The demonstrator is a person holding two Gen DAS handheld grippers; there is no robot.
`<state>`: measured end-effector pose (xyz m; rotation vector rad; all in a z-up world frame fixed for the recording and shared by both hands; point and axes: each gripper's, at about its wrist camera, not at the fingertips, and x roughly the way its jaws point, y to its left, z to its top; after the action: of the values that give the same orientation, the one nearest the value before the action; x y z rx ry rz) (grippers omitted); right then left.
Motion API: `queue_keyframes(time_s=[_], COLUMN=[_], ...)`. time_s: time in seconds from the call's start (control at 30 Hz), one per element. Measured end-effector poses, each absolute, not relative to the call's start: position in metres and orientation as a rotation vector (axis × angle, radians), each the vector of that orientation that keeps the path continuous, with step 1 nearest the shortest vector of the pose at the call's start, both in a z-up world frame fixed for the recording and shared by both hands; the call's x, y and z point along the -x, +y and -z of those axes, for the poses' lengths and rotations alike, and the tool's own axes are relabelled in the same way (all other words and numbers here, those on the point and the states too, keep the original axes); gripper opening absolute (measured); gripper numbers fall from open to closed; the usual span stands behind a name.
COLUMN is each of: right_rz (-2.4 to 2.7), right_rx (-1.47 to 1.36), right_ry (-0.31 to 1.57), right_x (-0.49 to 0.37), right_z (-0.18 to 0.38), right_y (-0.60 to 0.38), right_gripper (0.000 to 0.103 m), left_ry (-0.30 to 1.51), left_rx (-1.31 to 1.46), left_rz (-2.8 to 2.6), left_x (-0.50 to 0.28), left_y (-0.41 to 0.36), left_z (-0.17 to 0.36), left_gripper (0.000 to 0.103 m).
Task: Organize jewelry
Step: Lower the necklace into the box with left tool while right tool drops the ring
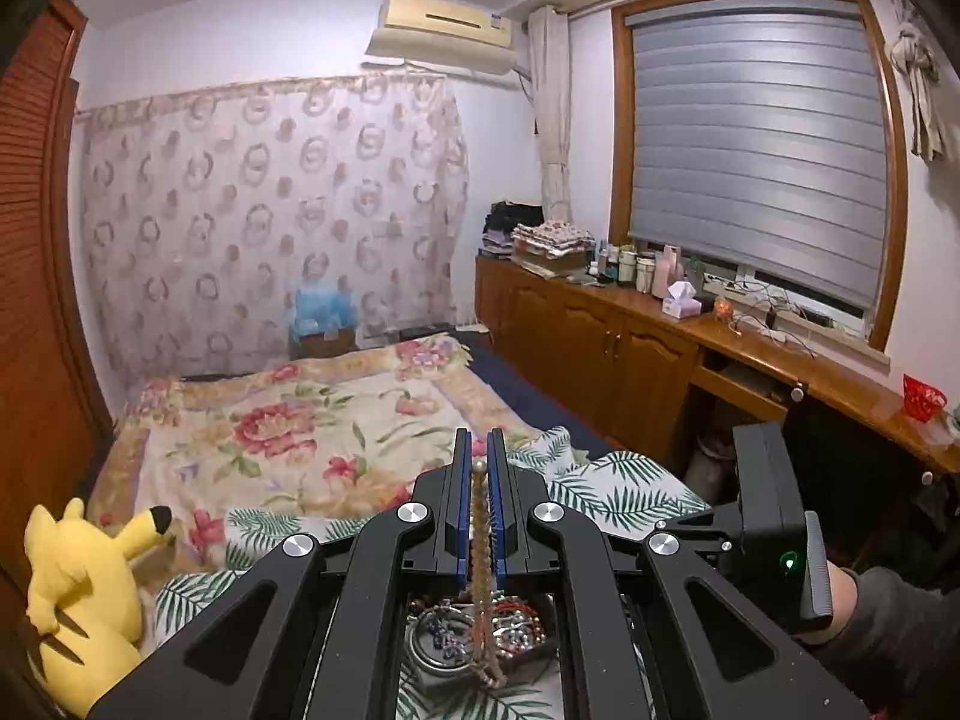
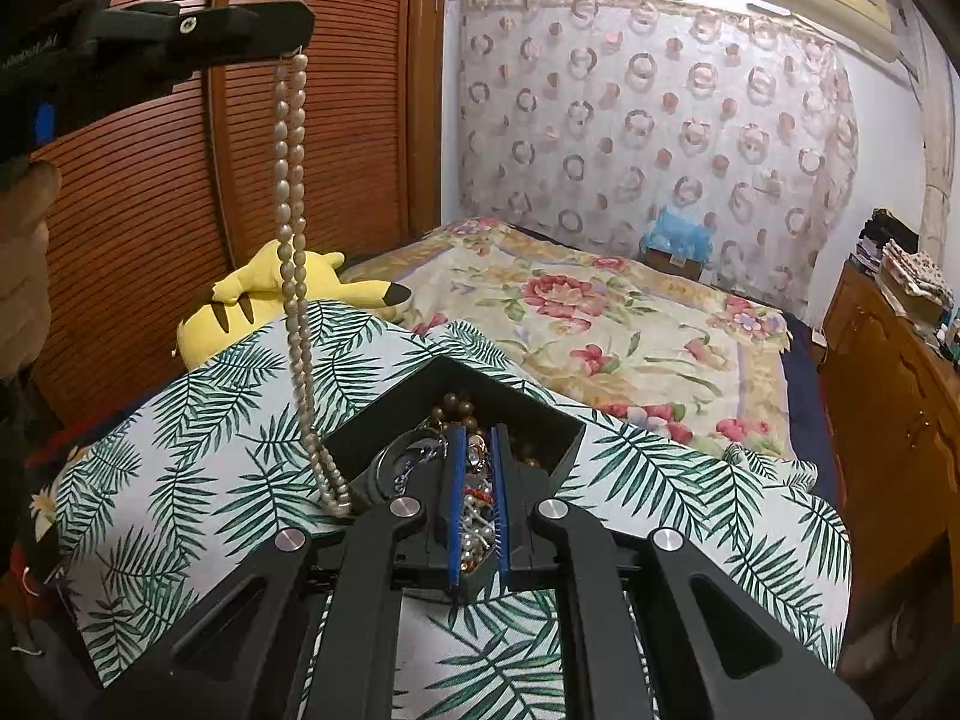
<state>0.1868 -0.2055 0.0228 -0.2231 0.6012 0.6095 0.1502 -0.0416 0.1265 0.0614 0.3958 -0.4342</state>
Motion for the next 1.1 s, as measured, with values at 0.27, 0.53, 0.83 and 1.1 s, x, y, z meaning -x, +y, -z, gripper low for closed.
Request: queue_keyframes(time_s=[0.27,0.53,0.83,1.1], right_rz=[-0.608,-0.603,-0.591,-0.557], right_rx=[0.221,0.226,0.193,0.163], right_ry=[0.619,0.648,0.699,0.707], right_x=[-0.210,-0.224,-0.244,-0.256], right_z=[-0.017,-0.005,0.013,0.018], right_y=[-0.198,-0.189,-0.186,-0.188], right_gripper=[0.009,0.009,0.010,0.010], left_ry=[0.458,0.485,0.615,0.664], left_rx=[-0.059,-0.059,-0.064,-0.053], left_rz=[0.407,0.372,0.362,0.315], left_x=[-0.167,-0.186,-0.207,-0.194], left_y=[-0.035,-0.029,-0.028,-0.014], left_z=[-0.099,-0.083,-0.033,-0.002], left_gripper=[0.004,0.004,0.006,0.036])
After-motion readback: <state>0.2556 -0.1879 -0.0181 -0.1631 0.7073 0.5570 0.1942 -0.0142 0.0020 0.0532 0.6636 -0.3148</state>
